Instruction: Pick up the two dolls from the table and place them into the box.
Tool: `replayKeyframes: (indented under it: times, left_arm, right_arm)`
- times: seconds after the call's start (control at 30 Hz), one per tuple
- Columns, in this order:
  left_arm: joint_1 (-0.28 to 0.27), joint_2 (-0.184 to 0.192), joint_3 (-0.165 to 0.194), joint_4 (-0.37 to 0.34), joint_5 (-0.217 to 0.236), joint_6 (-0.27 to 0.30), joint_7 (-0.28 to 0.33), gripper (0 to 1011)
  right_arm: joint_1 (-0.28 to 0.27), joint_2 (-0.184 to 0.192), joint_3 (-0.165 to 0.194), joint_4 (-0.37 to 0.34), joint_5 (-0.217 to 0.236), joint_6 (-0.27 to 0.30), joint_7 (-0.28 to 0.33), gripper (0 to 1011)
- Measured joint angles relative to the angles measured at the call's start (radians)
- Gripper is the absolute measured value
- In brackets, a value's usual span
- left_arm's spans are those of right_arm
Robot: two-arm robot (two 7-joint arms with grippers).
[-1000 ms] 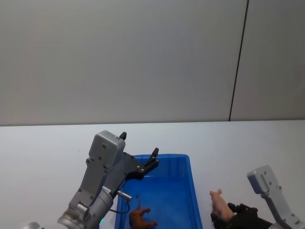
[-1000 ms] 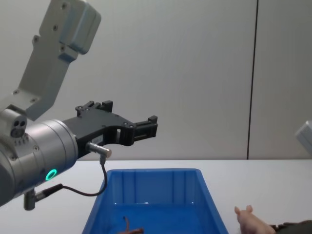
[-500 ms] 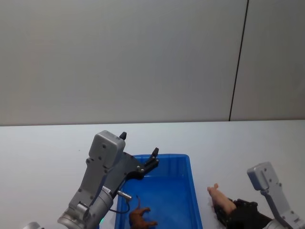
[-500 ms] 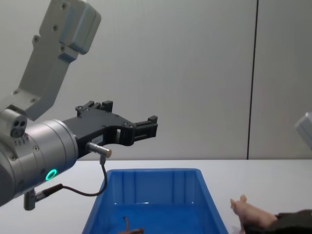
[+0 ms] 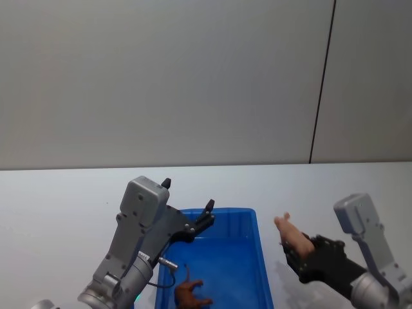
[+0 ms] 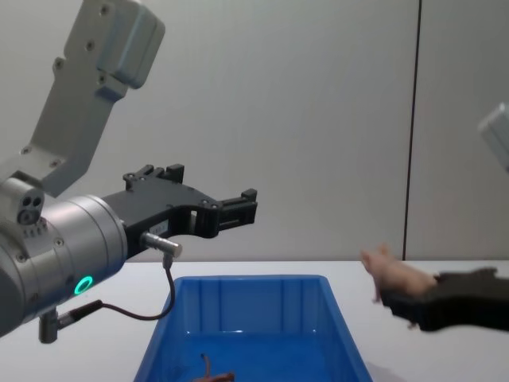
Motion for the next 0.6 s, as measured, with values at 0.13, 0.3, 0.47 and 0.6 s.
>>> replayKeyframes:
  times: [0.13, 0.3, 0.47, 0.6]
  left_arm:
    - [0.000, 0.000, 0.000, 0.000, 0.000, 0.000, 0.000, 1001]
    - [0.000, 0.000, 0.000, 0.000, 0.000, 0.000, 0.000, 1001]
    - [0.000, 0.000, 0.000, 0.000, 0.000, 0.000, 0.000, 1001]
    - [0.000, 0.000, 0.000, 0.000, 0.000, 0.000, 0.000, 1001]
  right_arm:
    - [0.019, -0.012, -0.005, -0.015, -0.006, 0.000, 0.025, 369]
    - [0.055, -0.036, -0.016, -0.017, -0.013, 0.023, 0.068, 369]
    - [0.090, -0.062, -0.027, 0.003, -0.017, 0.056, 0.104, 371]
    - [0.120, -0.087, -0.039, 0.031, -0.019, 0.082, 0.131, 448]
